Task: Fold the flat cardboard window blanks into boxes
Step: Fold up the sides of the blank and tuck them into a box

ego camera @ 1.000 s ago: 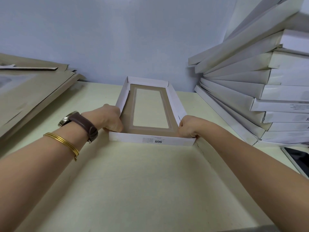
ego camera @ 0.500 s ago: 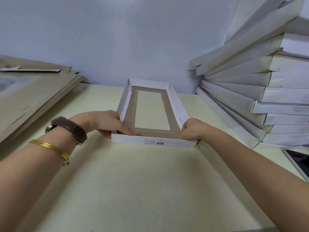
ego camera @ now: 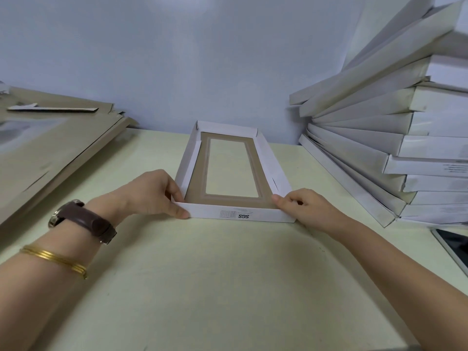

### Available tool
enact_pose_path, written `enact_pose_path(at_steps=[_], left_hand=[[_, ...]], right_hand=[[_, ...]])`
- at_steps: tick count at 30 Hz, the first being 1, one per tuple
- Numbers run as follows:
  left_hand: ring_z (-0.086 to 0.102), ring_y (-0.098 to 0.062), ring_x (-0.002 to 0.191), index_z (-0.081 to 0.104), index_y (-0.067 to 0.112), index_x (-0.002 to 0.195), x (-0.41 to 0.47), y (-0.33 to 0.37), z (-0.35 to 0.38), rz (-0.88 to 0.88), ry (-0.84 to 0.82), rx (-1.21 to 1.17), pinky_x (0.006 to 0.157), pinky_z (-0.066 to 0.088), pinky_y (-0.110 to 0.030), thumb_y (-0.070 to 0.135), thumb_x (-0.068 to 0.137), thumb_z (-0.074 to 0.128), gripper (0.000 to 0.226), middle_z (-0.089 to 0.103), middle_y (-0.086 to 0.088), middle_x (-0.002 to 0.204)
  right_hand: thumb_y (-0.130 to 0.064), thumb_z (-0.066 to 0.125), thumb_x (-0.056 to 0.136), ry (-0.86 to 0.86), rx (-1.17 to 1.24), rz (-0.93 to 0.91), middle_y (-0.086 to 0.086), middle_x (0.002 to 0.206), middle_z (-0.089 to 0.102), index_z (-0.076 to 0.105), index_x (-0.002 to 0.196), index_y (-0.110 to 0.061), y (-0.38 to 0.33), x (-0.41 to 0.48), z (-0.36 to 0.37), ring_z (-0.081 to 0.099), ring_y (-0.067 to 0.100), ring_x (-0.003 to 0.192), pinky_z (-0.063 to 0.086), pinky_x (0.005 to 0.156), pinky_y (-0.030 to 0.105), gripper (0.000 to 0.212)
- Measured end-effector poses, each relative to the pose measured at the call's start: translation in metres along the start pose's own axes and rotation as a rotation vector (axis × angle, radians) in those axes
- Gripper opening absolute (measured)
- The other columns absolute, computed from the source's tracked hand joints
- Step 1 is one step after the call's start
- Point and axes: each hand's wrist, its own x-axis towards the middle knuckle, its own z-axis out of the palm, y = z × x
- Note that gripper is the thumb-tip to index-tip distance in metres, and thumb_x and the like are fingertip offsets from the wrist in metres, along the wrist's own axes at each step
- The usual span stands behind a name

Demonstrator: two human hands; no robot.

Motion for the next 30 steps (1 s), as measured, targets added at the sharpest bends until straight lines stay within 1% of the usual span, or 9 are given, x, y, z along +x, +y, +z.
enact_pose_path(at_steps=[3, 5, 7, 14, 17, 19, 21, 26, 30], left_hand=[[0.062, -0.013, 0.086, 0.074, 0.03, 0.064, -0.004, -0.003, 0.006, 0.038, 0.092, 0.034, 0.073, 0.046, -0.02, 0.034, 0.068, 0.086, 0.012, 0.067, 0.009, 0.087], [0.061, -0.011, 0.086, 0.075, 0.028, 0.071, -0.005, -0.005, 0.009, 0.074, 0.141, 0.075, 0.071, 0.046, -0.019, 0.032, 0.07, 0.084, 0.011, 0.064, 0.012, 0.089], [0.061, -0.01, 0.083, 0.071, 0.027, 0.076, -0.006, -0.005, 0.01, 0.11, 0.188, 0.134, 0.073, 0.049, -0.024, 0.034, 0.071, 0.083, 0.014, 0.063, 0.01, 0.088], [0.056, -0.016, 0.081, 0.06, 0.022, 0.072, -0.006, -0.005, 0.011, 0.144, 0.205, 0.28, 0.074, 0.05, -0.032, 0.04, 0.076, 0.077, 0.025, 0.058, 0.004, 0.087], [0.053, -0.02, 0.1, 0.068, 0.017, 0.075, -0.006, -0.006, 0.014, 0.163, 0.206, 0.317, 0.082, 0.048, -0.032, 0.04, 0.079, 0.075, 0.025, 0.054, 0.0, 0.114], [0.034, -0.022, 0.116, 0.073, 0.018, 0.075, -0.009, -0.005, 0.014, 0.218, 0.27, 0.387, 0.084, 0.046, -0.033, 0.044, 0.077, 0.076, 0.025, 0.038, 0.001, 0.127], [0.025, -0.021, 0.109, 0.074, 0.019, 0.074, -0.01, -0.005, 0.014, 0.304, 0.315, 0.482, 0.08, 0.043, -0.031, 0.046, 0.077, 0.075, 0.027, 0.037, 0.006, 0.123], [0.033, -0.021, 0.089, 0.069, 0.021, 0.083, -0.007, -0.005, 0.012, 0.378, 0.242, 0.595, 0.078, 0.037, -0.029, 0.047, 0.087, 0.061, 0.027, 0.054, 0.013, 0.088], [0.037, -0.019, 0.086, 0.061, 0.026, 0.091, -0.003, -0.003, 0.011, 0.389, 0.15, 0.693, 0.079, 0.04, -0.029, 0.045, 0.09, 0.051, 0.022, 0.049, 0.012, 0.084]], right_hand=[[-0.046, 0.072, 0.081, -0.047, -0.066, -0.077, -0.007, 0.083, 0.056, 0.069, 0.071, -0.026, 0.007, -0.01, -0.001, 0.054, 0.008, 0.076, 0.042, 0.064, 0.015, 0.022], [-0.034, 0.079, 0.077, -0.051, -0.121, -0.107, -0.004, 0.098, 0.055, 0.07, 0.09, -0.019, 0.011, -0.012, 0.0, 0.056, 0.009, 0.095, 0.049, 0.086, 0.025, 0.021], [-0.025, 0.077, 0.079, -0.033, -0.128, -0.114, -0.007, 0.097, 0.052, 0.069, 0.094, -0.016, 0.013, -0.013, 0.001, 0.055, 0.009, 0.096, 0.048, 0.092, 0.031, 0.02], [-0.018, 0.069, 0.085, -0.003, -0.149, -0.123, -0.003, 0.1, 0.051, 0.068, 0.092, -0.017, 0.016, -0.007, 0.004, 0.054, 0.013, 0.094, 0.042, 0.077, 0.02, 0.007], [-0.017, 0.068, 0.086, 0.001, -0.154, -0.114, -0.002, 0.102, 0.051, 0.067, 0.091, -0.018, 0.017, -0.006, 0.006, 0.052, 0.01, 0.092, 0.037, 0.071, 0.012, 0.005], [-0.018, 0.067, 0.086, 0.007, -0.163, -0.116, -0.001, 0.102, 0.051, 0.067, 0.091, -0.019, 0.018, -0.006, 0.007, 0.052, 0.01, 0.092, 0.036, 0.069, 0.01, 0.005], [-0.018, 0.067, 0.086, 0.01, -0.166, -0.115, 0.0, 0.102, 0.051, 0.067, 0.09, -0.02, 0.018, -0.005, 0.008, 0.052, 0.01, 0.092, 0.036, 0.069, 0.012, 0.005], [-0.016, 0.066, 0.085, 0.023, -0.204, -0.132, 0.003, 0.104, 0.051, 0.067, 0.089, -0.02, 0.018, -0.003, 0.01, 0.048, 0.011, 0.097, 0.03, 0.064, 0.008, 0.005], [-0.016, 0.067, 0.085, 0.032, -0.207, -0.141, 0.004, 0.103, 0.052, 0.067, 0.086, -0.02, 0.018, -0.002, 0.011, 0.047, 0.01, 0.095, 0.03, 0.063, 0.007, 0.005]])
